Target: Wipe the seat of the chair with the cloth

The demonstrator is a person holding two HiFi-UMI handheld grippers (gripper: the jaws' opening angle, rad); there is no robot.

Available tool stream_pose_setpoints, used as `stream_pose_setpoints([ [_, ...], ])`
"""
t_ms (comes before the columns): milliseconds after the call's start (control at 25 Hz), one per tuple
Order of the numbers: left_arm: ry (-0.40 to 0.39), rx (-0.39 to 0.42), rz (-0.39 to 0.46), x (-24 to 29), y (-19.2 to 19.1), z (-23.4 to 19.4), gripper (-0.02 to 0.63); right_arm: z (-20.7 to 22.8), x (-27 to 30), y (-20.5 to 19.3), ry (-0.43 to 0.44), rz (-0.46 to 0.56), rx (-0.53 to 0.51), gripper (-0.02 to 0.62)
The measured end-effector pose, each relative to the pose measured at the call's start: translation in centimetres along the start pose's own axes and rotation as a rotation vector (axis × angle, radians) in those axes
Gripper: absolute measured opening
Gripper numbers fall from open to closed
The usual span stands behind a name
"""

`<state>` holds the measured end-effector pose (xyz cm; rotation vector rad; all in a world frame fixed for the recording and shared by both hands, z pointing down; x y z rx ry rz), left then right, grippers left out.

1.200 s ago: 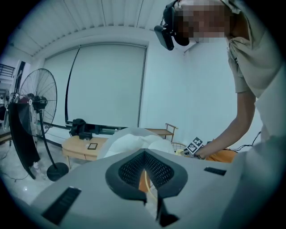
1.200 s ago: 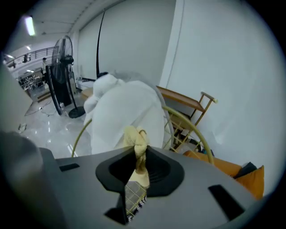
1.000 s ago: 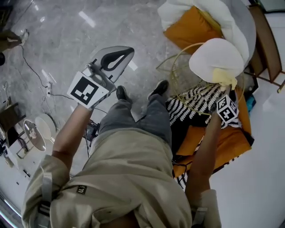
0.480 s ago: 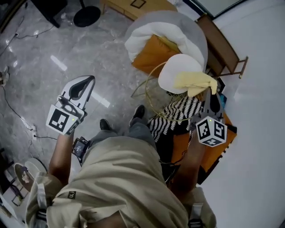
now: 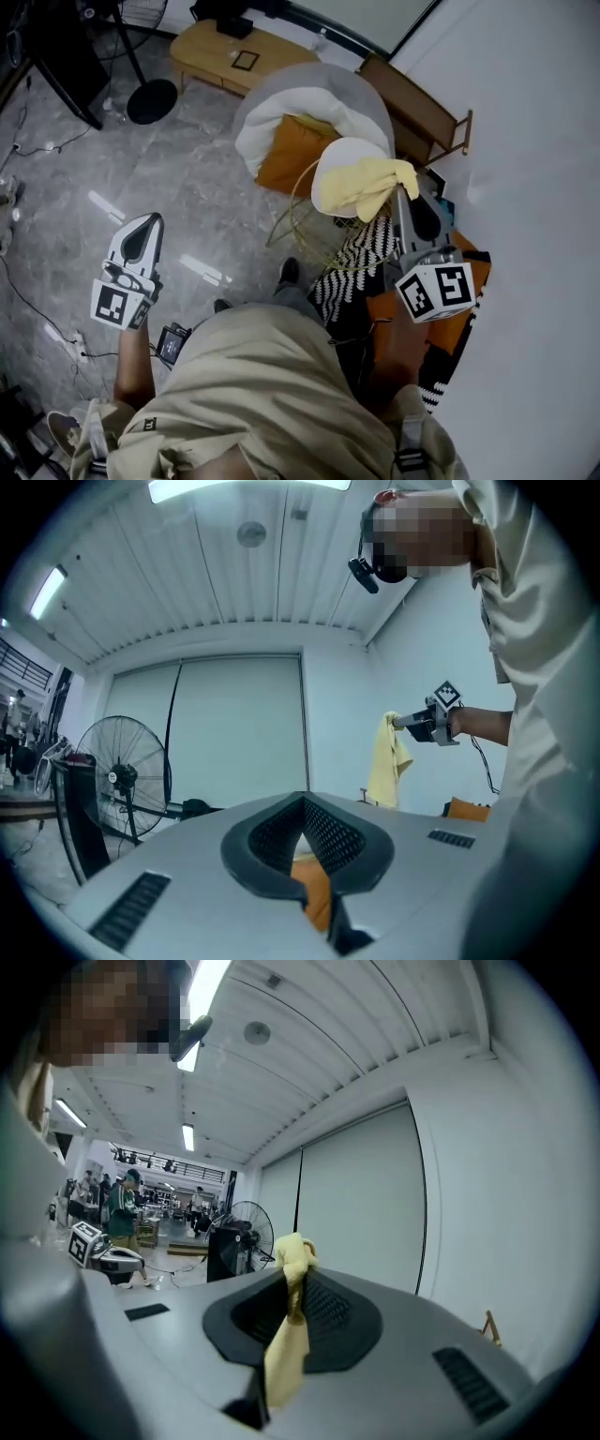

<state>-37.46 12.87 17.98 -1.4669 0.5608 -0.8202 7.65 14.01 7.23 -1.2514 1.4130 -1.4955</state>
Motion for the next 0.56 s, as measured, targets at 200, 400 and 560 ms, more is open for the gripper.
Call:
stream_pose_setpoints([
  [200,0.005,0.013,0.031,-2.5,0.2,-0.3,0.015,-1.7,-1.6,1.3,0.005,0.029,-0.01,0.043],
  [400,0.029,0.0,0.06,-4.5,0.6,-0.1,0.015,-3.6,-3.0,1.4,0.008,0.039,-0.012,0.043],
  [560,0.042,-0.013,0.09,-6.0,0.8,0.0,0.015,-5.4,-4.1,1.1,0.012,0.05,-0.001,0.043],
])
Point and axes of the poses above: the fingertips, and each gripper's own axes: x forward along the fingers, z to its right, y out of its top, the point moved 7 cm from there along -x, backward along the fingers, and after that the axes turned 4 degrees about -z, right-handed, at the moved point
